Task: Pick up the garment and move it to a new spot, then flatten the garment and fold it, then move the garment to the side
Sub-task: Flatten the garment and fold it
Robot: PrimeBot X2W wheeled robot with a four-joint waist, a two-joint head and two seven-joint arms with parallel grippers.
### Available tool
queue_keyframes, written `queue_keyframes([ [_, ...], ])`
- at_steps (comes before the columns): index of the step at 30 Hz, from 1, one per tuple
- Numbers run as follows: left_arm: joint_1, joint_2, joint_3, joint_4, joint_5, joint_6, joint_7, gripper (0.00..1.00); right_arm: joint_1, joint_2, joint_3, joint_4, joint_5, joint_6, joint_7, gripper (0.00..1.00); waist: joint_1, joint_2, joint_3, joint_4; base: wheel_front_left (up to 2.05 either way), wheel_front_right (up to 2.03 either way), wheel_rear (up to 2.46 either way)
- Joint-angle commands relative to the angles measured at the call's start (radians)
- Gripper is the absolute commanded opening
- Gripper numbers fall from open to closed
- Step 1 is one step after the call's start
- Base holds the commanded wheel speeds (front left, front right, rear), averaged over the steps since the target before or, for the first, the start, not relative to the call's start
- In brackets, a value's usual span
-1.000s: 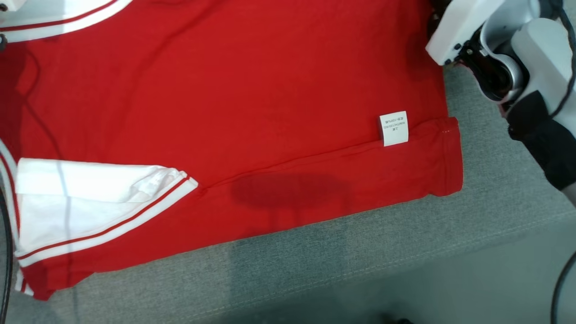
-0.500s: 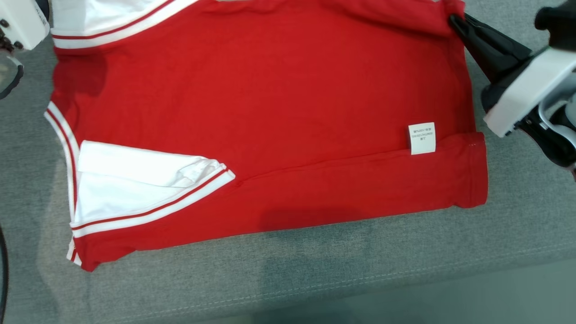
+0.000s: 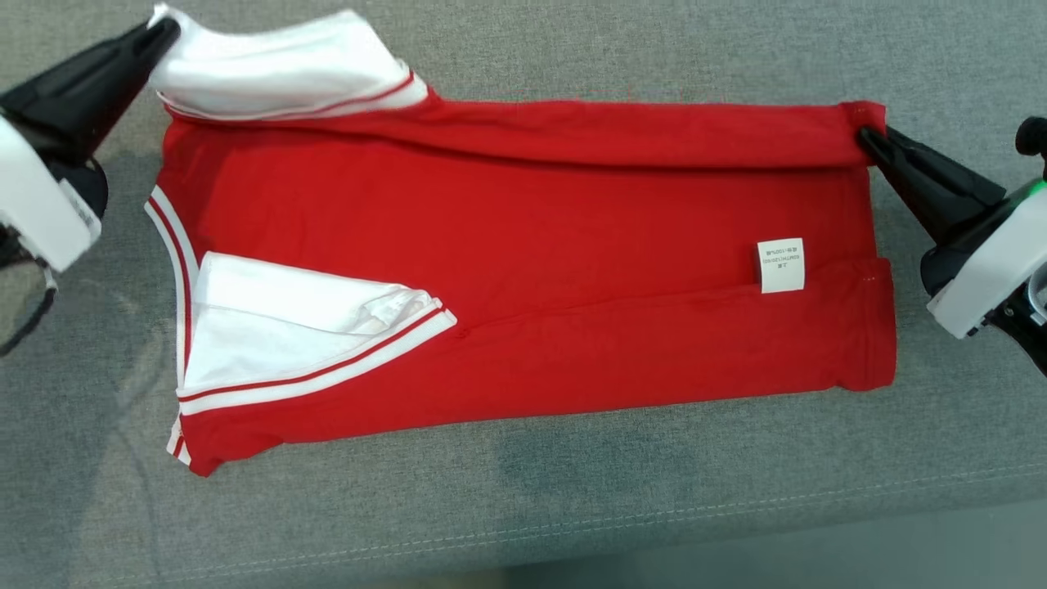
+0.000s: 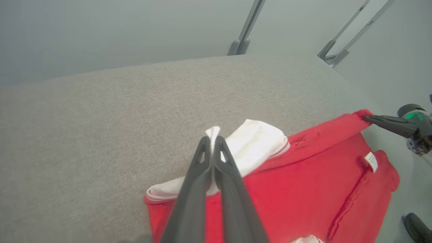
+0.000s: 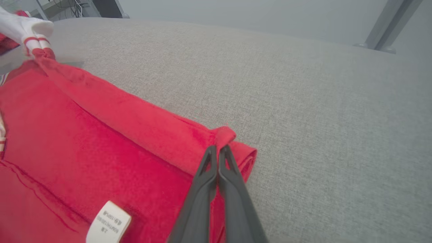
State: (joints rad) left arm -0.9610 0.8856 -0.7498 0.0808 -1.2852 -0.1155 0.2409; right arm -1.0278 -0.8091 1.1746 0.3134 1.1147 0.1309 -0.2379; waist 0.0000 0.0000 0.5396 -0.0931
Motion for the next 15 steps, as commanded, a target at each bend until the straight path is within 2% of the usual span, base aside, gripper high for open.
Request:
queue_keyframes([
  [1, 0.027, 0.073, 0.056, -0.042, -0.013, 0.017, -0.018, 0.0, 0.063, -0.044, -0.002, -0.015, 0.006, 0.0, -0.014, 0.0, 0.0, 0.0, -0.007, 0.002, 0.0, 0.0, 0.0],
  [8, 0.24, 0.147, 0.083, -0.204, -0.072, 0.106, -0.145, 0.0, 0.121, -0.04, -0.013, 0.006, -0.026, 0.0, -0.021, 0.0, 0.0, 0.0, -0.023, 0.006, 0.0, 0.0, 0.0],
  [13, 0.339, 0.175, 0.102, -0.269, -0.107, 0.137, -0.22, 0.0, 0.129, -0.027, -0.03, 0.045, -0.101, 0.0, -0.023, 0.0, 0.0, 0.0, -0.027, 0.007, 0.0, 0.0, 0.0],
  [15, 0.384, 0.185, 0.106, -0.3, -0.126, 0.146, -0.248, 0.0, 0.127, -0.018, -0.041, 0.071, -0.171, 0.0, -0.023, 0.0, 0.0, 0.0, -0.029, 0.008, 0.0, 0.0, 0.0],
])
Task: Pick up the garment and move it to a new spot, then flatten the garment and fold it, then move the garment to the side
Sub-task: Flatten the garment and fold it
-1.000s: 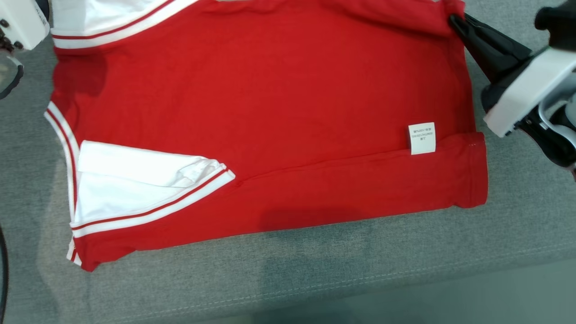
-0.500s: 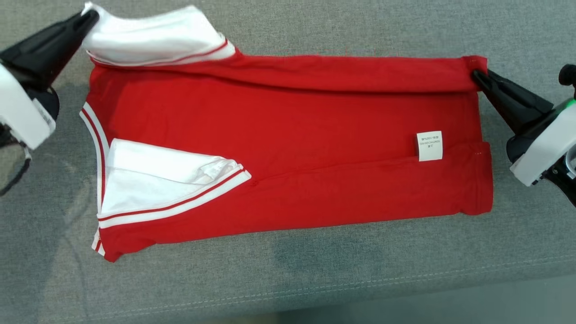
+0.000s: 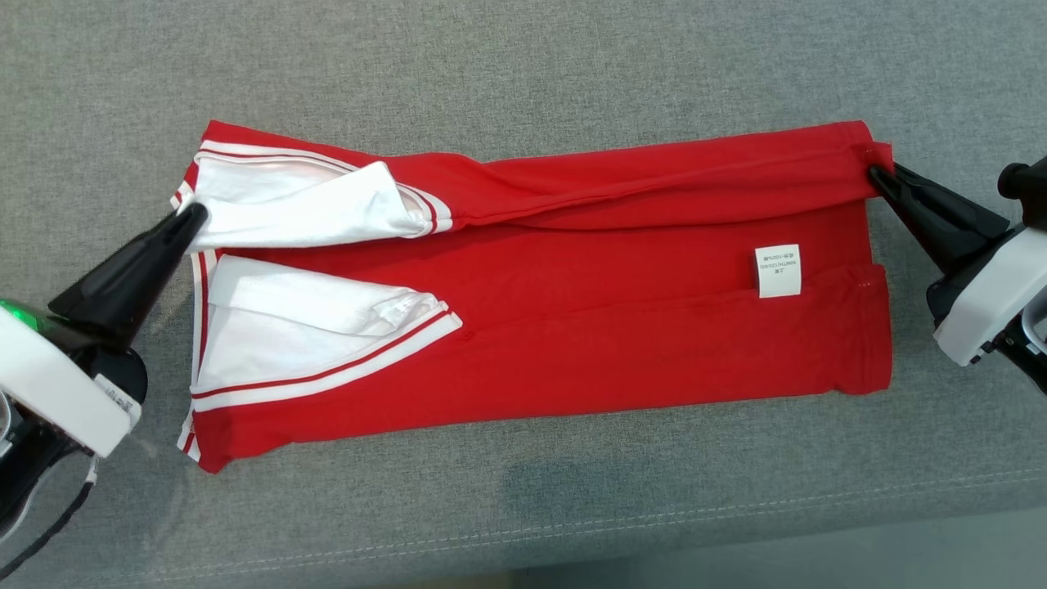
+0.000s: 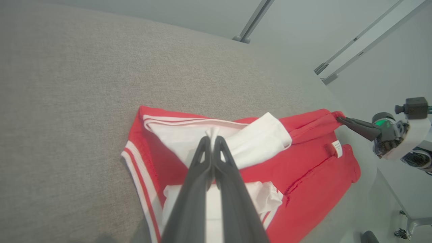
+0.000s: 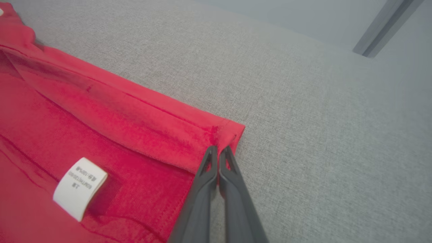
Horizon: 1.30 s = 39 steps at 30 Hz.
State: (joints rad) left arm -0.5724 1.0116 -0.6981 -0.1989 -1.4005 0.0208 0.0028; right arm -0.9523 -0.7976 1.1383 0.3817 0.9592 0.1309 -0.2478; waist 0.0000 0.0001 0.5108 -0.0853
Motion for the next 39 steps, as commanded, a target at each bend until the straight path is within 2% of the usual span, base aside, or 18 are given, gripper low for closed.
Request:
queue_keyframes([
  [1, 0.015, 0.063, 0.056, -0.035, -0.016, 0.012, -0.025, 0.0, 0.057, -0.02, -0.018, 0.013, -0.034, 0.0, -0.013, 0.0, 0.0, -0.0001, -0.001, 0.001, 0.0, 0.0, 0.0],
  [10, 0.145, 0.048, 0.03, -0.084, -0.031, 0.042, -0.111, 0.0, 0.134, 0.013, -0.1, 0.033, -0.243, 0.0, -0.014, 0.0, 0.0, -0.0001, -0.019, 0.015, 0.0, 0.0, 0.0],
  [11, 0.155, 0.039, 0.026, -0.084, -0.035, 0.042, -0.117, 0.1, 0.147, 0.014, -0.106, 0.036, -0.257, 0.0, -0.014, 0.0, 0.0, -0.0001, -0.021, 0.016, 0.0, 0.0, 0.0],
  [12, 0.164, 0.033, 0.019, -0.084, -0.035, 0.041, -0.119, 0.44, 0.157, 0.017, -0.112, 0.036, -0.273, 0.0, -0.014, 0.0, 0.0, -0.0001, -0.024, 0.017, 0.0, 0.0, 0.0],
  [13, 0.172, 0.025, 0.013, -0.083, -0.038, 0.041, -0.121, 0.64, 0.17, 0.02, -0.12, 0.037, -0.284, 0.0, -0.014, 0.2, 0.0, -0.0001, -0.026, 0.018, 0.0, 0.0, 0.0],
  [14, 0.18, 0.017, 0.009, -0.08, -0.04, 0.043, -0.127, 0.97, 0.184, 0.023, -0.129, 0.045, -0.294, 0.0, -0.014, 0.49, 0.0, -0.0001, -0.029, 0.018, 0.0, 0.0, 0.0],
  [15, 0.187, 0.009, 0.006, -0.077, -0.039, 0.044, -0.135, 1.0, 0.195, 0.026, -0.138, 0.048, -0.308, 0.0, -0.014, 0.98, 0.0, -0.0001, -0.032, 0.019, 0.0, 0.0, 0.0],
  [17, 0.201, -0.006, 0.007, -0.066, -0.035, 0.054, -0.163, 1.0, 0.227, 0.034, -0.165, 0.048, -0.318, 0.0, -0.014, 1.0, 0.0, -0.0001, -0.039, 0.022, 0.0, 0.0, 0.0],
  [20, 0.223, -0.014, 0.01, -0.037, 0.005, 0.102, -0.207, 1.0, 0.282, 0.04, -0.215, 0.03, -0.346, 0.0, -0.014, 1.0, 0.0, -0.0001, -0.053, 0.029, 0.0, 0.0, 0.0],
  [24, 0.259, -0.029, 0.033, -0.01, 0.077, 0.204, -0.248, 1.0, 0.386, 0.048, -0.329, -0.008, -0.386, 0.0, -0.014, 1.0, 0.0, -0.0001, -0.081, 0.037, 0.0, 0.0, 0.0],
  [29, 0.299, -0.096, 0.118, -0.016, 0.189, 0.313, -0.263, 1.0, 0.537, 0.098, -0.526, -0.064, -0.408, 0.0, -0.014, 1.0, 0.0, -0.0001, -0.126, 0.046, 0.0, 0.0, 0.0],
  [34, 0.35, -0.201, 0.22, -0.045, 0.389, 0.393, -0.264, 1.0, 0.673, 0.22, -0.771, -0.116, -0.38, 0.0, -0.014, 1.0, 0.0, -0.0001, -0.181, 0.042, 0.0, 0.0, 0.0],
  [39, 0.387, -0.315, 0.274, -0.047, 0.554, 0.408, -0.264, 1.0, 0.738, 0.336, -0.91, -0.109, -0.383, 0.0, -0.014, 1.0, 0.0, -0.0001, -0.237, 0.035, 0.0, 0.0, 0.0],
])
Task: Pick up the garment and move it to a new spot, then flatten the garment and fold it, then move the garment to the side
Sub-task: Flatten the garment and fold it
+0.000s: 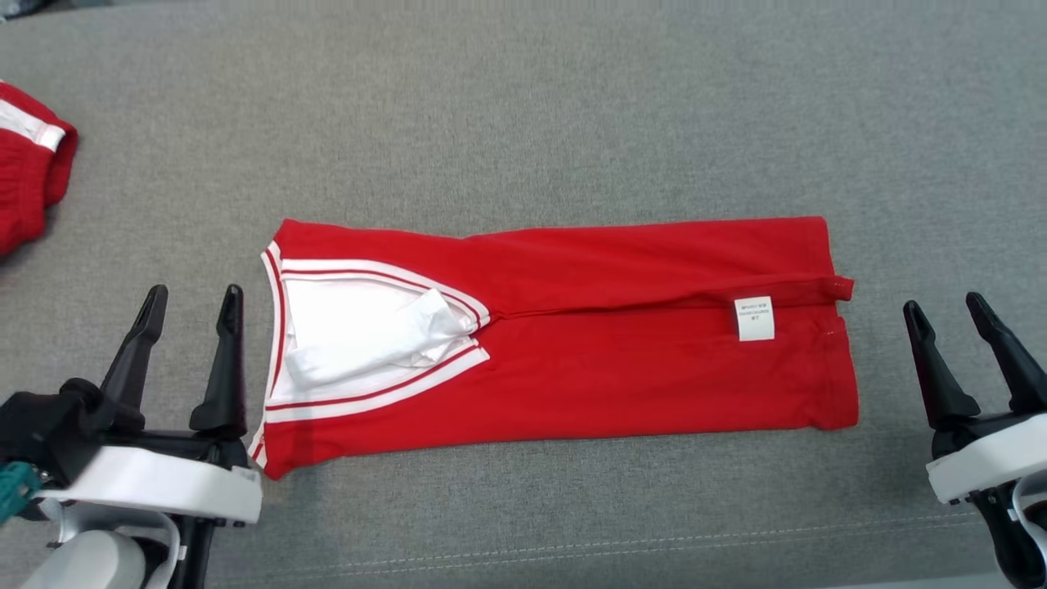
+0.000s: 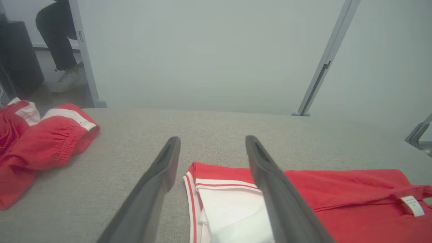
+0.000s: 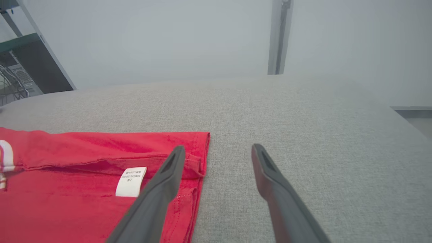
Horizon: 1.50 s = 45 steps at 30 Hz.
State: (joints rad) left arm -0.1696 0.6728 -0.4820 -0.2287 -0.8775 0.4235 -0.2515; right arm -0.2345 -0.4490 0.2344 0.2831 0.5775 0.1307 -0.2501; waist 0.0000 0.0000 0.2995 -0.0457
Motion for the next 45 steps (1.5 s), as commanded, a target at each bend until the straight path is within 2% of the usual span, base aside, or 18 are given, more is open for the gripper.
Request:
queue_keyframes([
  [1, -0.009, 0.0, 0.069, -0.011, 0.061, 0.003, -0.01, 1.0, 0.027, 0.007, -0.024, 0.001, -0.002, 0.0, -0.008, 1.0, 0.0, 0.0, -0.036, -0.005, 0.0, 0.0, 0.0],
  [2, -0.009, 0.0, 0.069, -0.011, 0.061, 0.003, -0.01, 1.0, 0.027, 0.007, -0.024, 0.001, -0.002, 0.0, -0.008, 1.0, 0.0, 0.0, -0.036, -0.005, 0.0, 0.0, 0.0],
  [6, 0.031, -0.083, 0.103, 0.025, 0.155, -0.031, -0.01, 1.0, 0.04, 0.069, -0.055, 0.034, -0.004, 0.0, 0.007, 1.0, 0.0, 0.0, -0.077, -0.011, 0.0, 0.0, 0.0],
  [15, 0.153, -0.215, 0.194, 0.117, 0.274, -0.136, -0.01, 1.0, 0.097, 0.141, -0.084, 0.095, 0.016, 0.0, 0.011, 1.0, 0.0, 0.0, -0.161, -0.014, 0.0, 0.0, 0.0],
  [22, 0.183, -0.266, 0.232, 0.194, 0.314, -0.218, -0.01, 1.0, 0.103, 0.139, -0.083, 0.097, 0.003, 0.0, 0.005, 1.0, 0.0, 0.0, -0.189, -0.004, 0.0, 0.0, 0.0],
  [31, 0.172, -0.31, 0.254, 0.256, 0.37, -0.279, -0.01, 1.0, 0.074, 0.125, -0.116, 0.142, 0.02, 0.0, 0.026, 1.0, 0.0, 0.0, -0.21, 0.044, 0.0, 0.0, 0.0],
  [38, 0.113, -0.355, 0.239, 0.288, 0.419, -0.351, -0.01, 1.0, -0.058, 0.101, -0.129, 0.289, 0.039, 0.0, 0.08, 1.0, 0.0, 0.0, -0.199, 0.139, 0.0, 0.0, 0.0],
  [45, 0.063, -0.399, 0.228, 0.314, 0.456, -0.395, -0.01, 1.0, -0.174, 0.093, -0.128, 0.458, 0.041, 0.0, 0.106, 1.0, 0.0, 0.0, -0.17, 0.22, 0.0, 0.0, 0.0],
])
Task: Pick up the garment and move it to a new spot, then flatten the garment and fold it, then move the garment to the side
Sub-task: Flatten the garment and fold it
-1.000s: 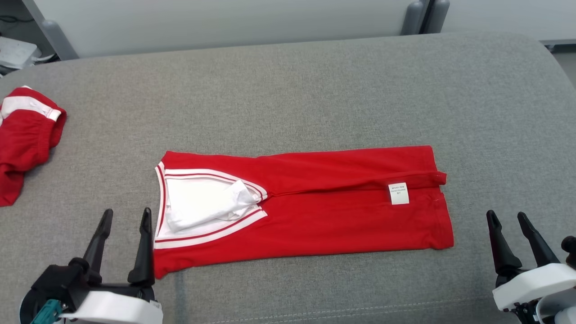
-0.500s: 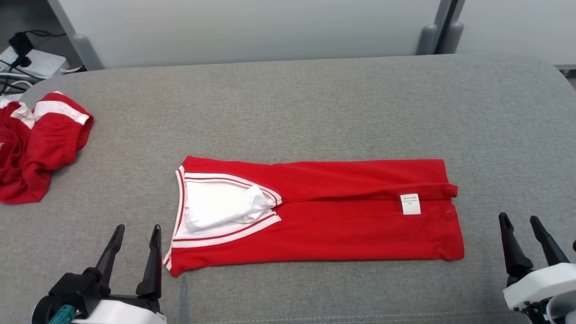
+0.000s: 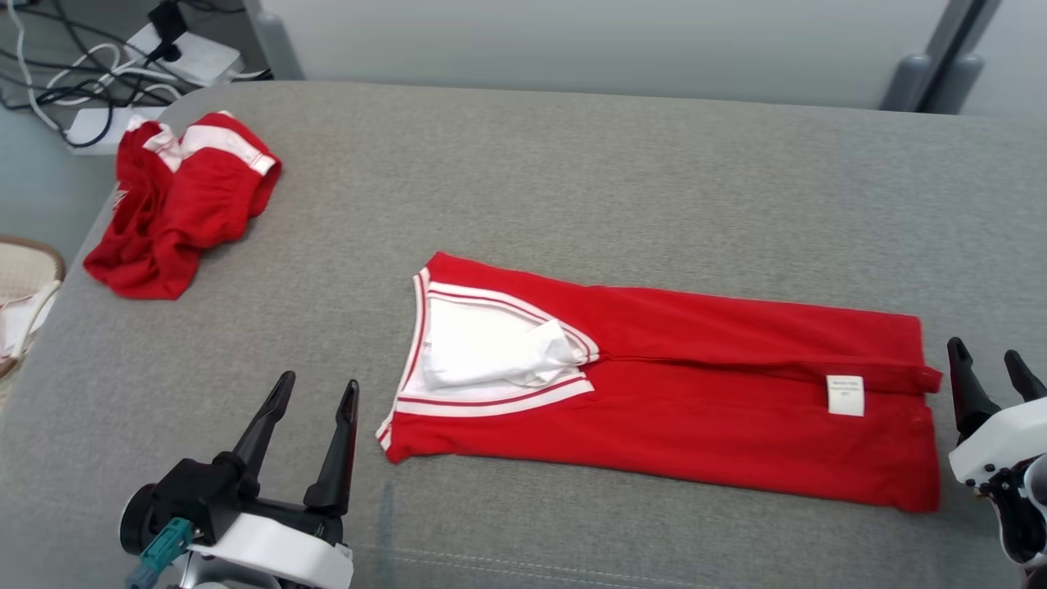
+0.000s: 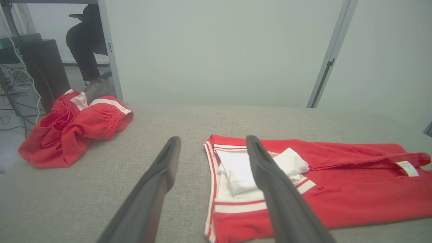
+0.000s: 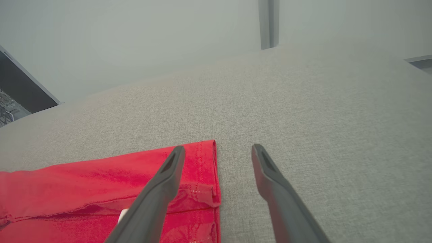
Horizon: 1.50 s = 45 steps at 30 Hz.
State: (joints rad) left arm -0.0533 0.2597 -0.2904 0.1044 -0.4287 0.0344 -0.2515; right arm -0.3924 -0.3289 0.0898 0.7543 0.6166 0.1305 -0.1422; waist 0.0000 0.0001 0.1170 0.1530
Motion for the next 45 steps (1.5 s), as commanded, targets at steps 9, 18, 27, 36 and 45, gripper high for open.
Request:
queue_keyframes([
  [9, -0.063, -0.023, 0.069, 0.001, 0.037, -0.039, -0.01, 1.0, -0.083, -0.001, 0.067, 0.133, 0.014, 0.0, 0.056, 1.0, 0.0, -0.0001, 0.036, 0.038, 0.0, 0.0, 0.0],
  [18, -0.068, -0.053, 0.124, 0.008, 0.07, -0.07, -0.01, 1.0, -0.028, 0.02, 0.171, 0.068, 0.104, 0.0, 0.089, 1.0, 0.0, -0.0001, 0.054, -0.005, 0.0, 0.0, 0.0],
  [27, -0.087, -0.076, 0.152, 0.025, 0.099, -0.105, -0.01, 1.0, -0.039, 0.021, 0.201, 0.078, 0.185, 0.0, 0.115, 1.0, 0.0, -0.0001, 0.077, -0.023, 0.0, 0.0, 0.0],
  [36, -0.083, -0.099, 0.189, 0.036, 0.121, -0.123, -0.01, 1.0, -0.053, 0.029, 0.199, 0.187, 0.262, 0.0, 0.203, 0.0, 0.0, -0.0001, 0.074, -0.012, 0.0, 0.0, 0.0],
  [45, -0.07, -0.122, 0.218, 0.032, 0.136, -0.129, -0.01, 1.0, -0.05, -0.073, 0.132, 0.211, 0.295, 0.0, 0.121, 0.0, 0.0, -0.0001, 0.066, -0.031, 0.0, 0.0, 0.0],
])
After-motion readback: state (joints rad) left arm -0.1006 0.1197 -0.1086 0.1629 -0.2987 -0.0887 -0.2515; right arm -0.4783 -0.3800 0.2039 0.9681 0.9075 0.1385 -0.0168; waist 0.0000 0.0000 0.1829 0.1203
